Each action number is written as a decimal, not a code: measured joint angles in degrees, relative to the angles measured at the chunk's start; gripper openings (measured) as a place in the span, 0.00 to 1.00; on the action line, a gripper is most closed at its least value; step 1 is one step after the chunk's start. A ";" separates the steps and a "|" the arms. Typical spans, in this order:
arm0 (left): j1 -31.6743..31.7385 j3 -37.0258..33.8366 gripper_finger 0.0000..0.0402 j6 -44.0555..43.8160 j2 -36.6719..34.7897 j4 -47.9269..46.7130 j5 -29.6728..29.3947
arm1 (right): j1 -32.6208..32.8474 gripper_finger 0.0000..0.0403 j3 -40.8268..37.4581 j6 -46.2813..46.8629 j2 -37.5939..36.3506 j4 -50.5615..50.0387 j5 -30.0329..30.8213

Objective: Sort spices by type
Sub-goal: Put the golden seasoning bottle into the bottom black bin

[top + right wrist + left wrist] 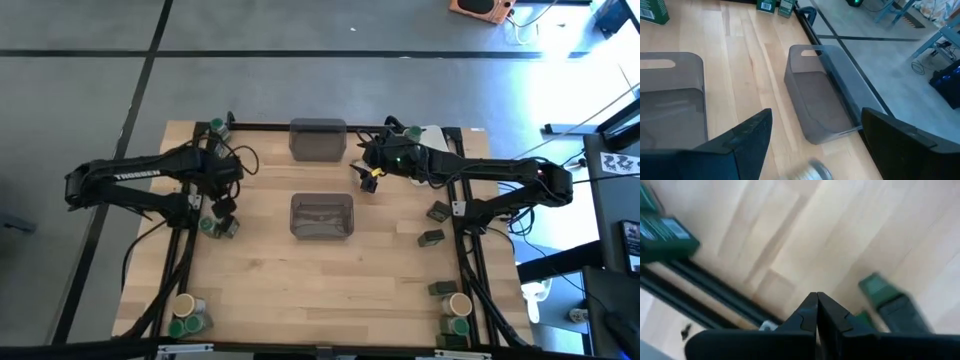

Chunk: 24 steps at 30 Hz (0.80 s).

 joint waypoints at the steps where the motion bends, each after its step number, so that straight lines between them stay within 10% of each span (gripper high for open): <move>1: 0.00 0.58 0.00 0.30 -0.20 1.10 -0.22 | 0.00 0.76 0.00 0.00 0.00 -0.01 0.02; 24: -8.02 0.64 0.00 16.03 -1.37 41.78 -0.59 | 0.01 0.76 0.00 6.00 0.00 -12.02 6.10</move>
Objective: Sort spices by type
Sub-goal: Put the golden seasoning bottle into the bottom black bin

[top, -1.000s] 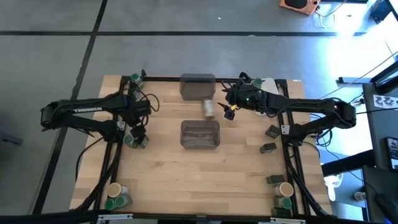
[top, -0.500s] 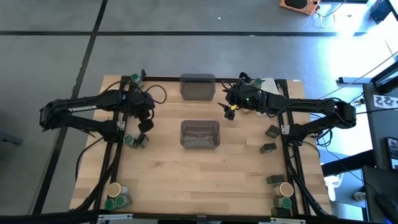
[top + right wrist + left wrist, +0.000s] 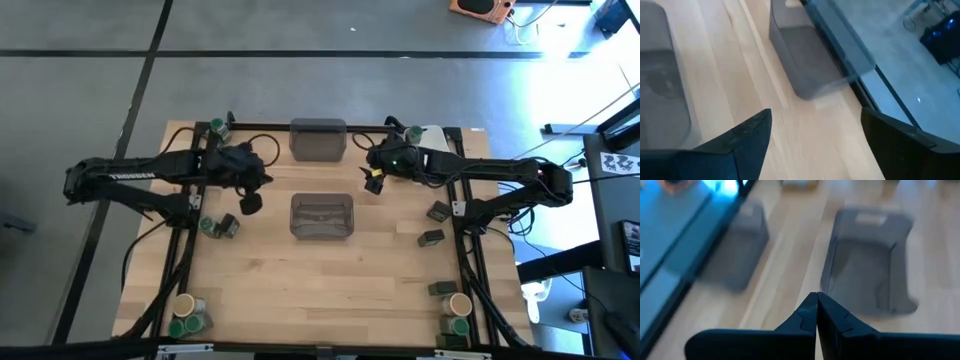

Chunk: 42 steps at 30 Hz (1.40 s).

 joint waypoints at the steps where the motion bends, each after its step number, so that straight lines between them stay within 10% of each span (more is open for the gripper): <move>1: -0.51 0.00 0.00 0.96 0.00 2.11 -0.32 | 0.01 0.76 0.00 0.26 0.00 -0.95 0.32; 20: -3.21 -18.88 0.00 6.96 1.18 42.03 -0.84 | -10.29 0.76 0.00 16.98 3.14 -16.49 6.35; 42: -3.21 -21.70 0.00 5.56 1.41 45.67 -0.79 | -15.39 0.76 0.00 23.86 14.01 -19.65 1.15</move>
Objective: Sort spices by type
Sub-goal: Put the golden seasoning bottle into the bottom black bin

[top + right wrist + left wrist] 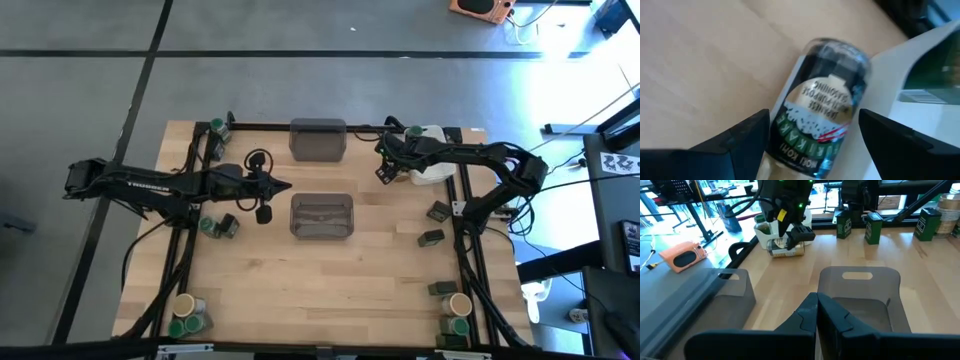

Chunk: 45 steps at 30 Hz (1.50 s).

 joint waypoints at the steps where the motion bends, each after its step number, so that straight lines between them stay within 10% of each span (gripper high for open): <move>1: 0.00 0.00 0.00 0.00 0.00 -0.01 0.00 | 0.00 0.76 0.00 0.00 0.18 -0.03 -0.46; 45: 0.00 0.00 0.00 -0.61 2.92 0.51 4.63 | 0.07 0.76 0.04 -3.52 3.60 4.01 -10.43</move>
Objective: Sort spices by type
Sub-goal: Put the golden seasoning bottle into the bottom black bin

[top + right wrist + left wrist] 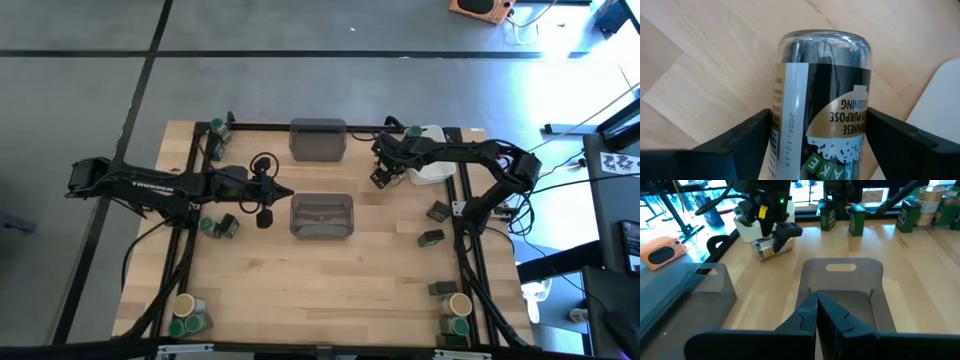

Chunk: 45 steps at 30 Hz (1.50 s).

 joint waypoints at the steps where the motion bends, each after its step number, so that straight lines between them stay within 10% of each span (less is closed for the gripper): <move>1: 0.00 0.00 0.00 0.17 0.04 -0.12 0.00 | 0.00 0.76 -0.02 -0.20 0.00 0.14 0.01; 38: 0.00 0.00 0.00 -0.20 0.03 -0.10 -0.07 | 13.14 0.76 -0.29 -2.66 0.24 8.49 -3.24; 45: 0.00 0.00 0.00 -0.20 0.03 -0.10 -0.07 | 13.14 0.93 -0.15 -2.90 0.11 8.71 -3.46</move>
